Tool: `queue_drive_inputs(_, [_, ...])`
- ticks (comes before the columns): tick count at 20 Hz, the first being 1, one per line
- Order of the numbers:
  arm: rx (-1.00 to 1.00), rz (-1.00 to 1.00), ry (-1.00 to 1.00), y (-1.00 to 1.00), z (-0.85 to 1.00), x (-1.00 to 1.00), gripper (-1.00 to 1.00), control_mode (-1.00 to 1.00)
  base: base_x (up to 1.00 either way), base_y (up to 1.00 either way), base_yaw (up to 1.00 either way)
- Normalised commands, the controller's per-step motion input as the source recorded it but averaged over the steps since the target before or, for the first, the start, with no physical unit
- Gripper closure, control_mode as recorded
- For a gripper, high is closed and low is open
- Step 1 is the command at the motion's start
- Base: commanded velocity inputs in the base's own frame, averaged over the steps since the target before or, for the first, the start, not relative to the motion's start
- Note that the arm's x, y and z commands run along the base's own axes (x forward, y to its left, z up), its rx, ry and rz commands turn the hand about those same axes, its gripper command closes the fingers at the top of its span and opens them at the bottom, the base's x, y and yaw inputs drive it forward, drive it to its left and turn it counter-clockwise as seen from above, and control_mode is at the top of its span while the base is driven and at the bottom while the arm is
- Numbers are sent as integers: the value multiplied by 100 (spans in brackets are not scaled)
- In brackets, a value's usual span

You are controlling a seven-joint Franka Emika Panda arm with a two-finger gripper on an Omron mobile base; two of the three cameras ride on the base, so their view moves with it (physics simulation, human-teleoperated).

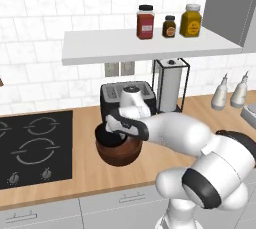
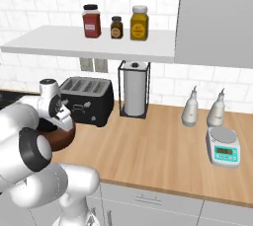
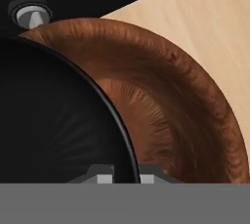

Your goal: Pick up the bowls on the counter and stack them on top of one another in the open cabinet. Place the smaller bowl on top of the larger bowl.

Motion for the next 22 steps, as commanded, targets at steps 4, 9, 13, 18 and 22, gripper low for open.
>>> queue_drive_inputs(4, [0,0,0,-28,6,-23,100,-100,0,0,0])
queue_drive_inputs(9, [1,0,-2,-24,3,-15,100,-100,0,0,0])
queue_drive_inputs(13, [0,0,0,0,-4,0,100,-100,0,0,0])
queue_drive_inputs(18, [0,0,0,0,-8,1,100,-100,0,0,0])
queue_drive_inputs(22, [0,0,0,3,-8,0,100,-100,0,0,0])
